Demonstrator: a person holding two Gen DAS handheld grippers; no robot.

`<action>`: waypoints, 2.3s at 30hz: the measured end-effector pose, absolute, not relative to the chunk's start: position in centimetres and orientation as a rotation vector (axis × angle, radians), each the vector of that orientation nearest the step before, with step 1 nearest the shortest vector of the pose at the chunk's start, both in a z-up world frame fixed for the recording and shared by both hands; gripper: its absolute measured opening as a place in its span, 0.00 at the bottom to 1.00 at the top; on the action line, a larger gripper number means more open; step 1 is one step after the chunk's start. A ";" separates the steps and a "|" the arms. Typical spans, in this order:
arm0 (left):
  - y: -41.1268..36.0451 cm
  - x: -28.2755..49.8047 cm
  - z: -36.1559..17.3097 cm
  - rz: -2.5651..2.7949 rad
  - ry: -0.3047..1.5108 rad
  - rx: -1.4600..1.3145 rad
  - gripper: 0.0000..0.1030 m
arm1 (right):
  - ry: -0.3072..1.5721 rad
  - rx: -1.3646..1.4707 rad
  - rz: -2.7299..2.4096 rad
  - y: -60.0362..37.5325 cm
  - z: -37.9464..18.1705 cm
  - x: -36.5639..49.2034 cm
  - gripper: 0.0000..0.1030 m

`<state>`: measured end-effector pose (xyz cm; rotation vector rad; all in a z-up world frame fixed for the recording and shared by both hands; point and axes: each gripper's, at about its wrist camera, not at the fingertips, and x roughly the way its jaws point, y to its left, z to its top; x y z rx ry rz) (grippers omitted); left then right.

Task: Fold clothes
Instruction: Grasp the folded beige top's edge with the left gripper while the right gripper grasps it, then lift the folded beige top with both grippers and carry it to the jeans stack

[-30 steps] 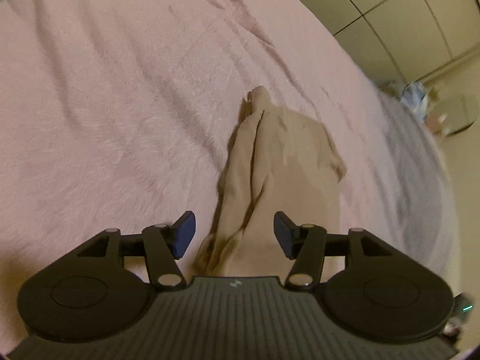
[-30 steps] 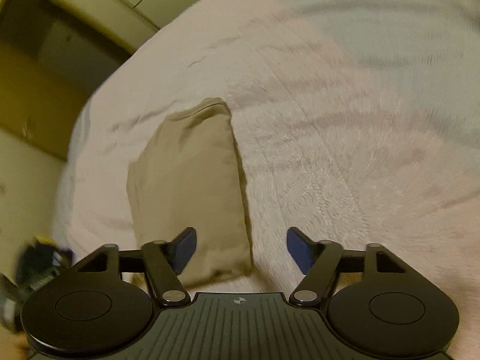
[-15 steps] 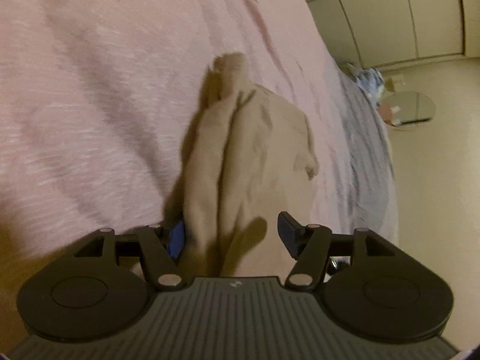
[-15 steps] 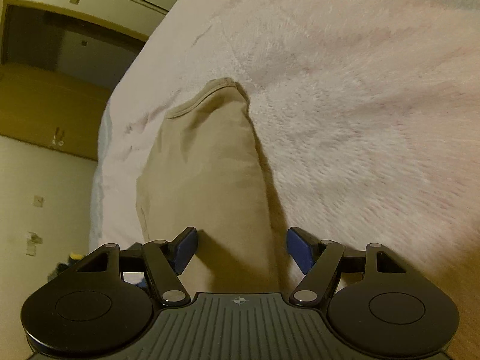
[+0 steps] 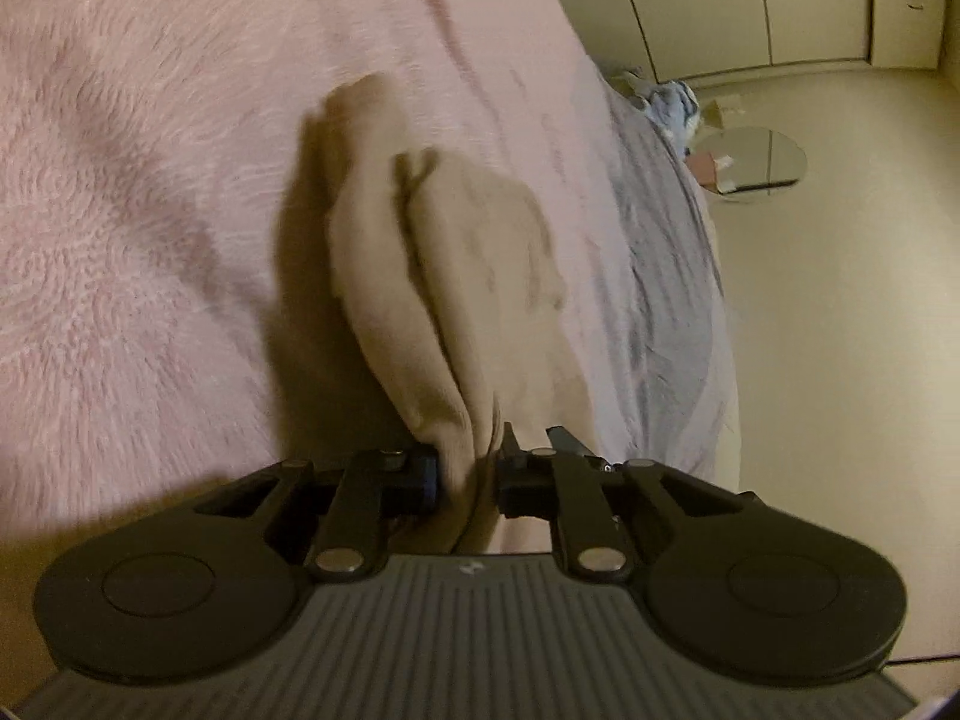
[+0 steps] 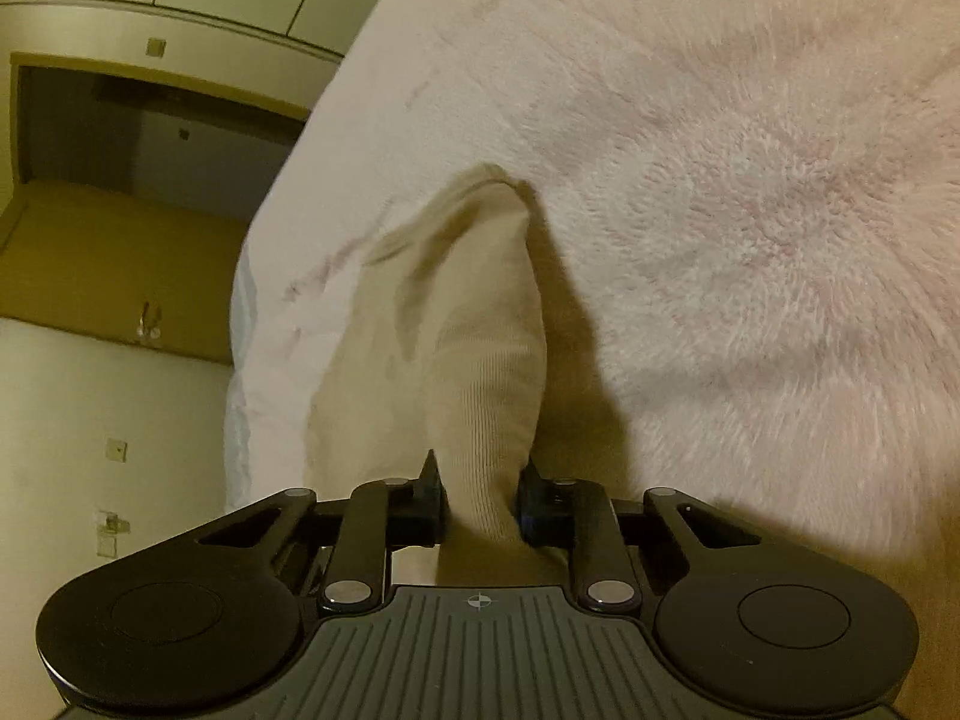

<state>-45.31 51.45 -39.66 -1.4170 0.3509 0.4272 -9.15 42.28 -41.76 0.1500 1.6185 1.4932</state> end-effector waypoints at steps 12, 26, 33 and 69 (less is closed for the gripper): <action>39.0 -55.4 -30.4 0.553 0.315 -1.517 0.12 | 1.776 0.168 1.429 31.0 -34.3 -13.9 0.19; 28.7 -69.7 -19.9 0.706 0.111 -1.615 0.12 | 1.862 0.030 1.524 26.1 -22.2 -23.5 0.19; 34.0 -80.8 -15.1 0.680 0.080 -1.494 0.12 | 1.794 0.116 1.614 28.1 -17.2 -34.4 0.19; 55.2 -111.4 -20.4 0.833 0.202 -1.426 0.42 | 1.571 0.014 1.683 44.7 -19.7 -69.1 0.64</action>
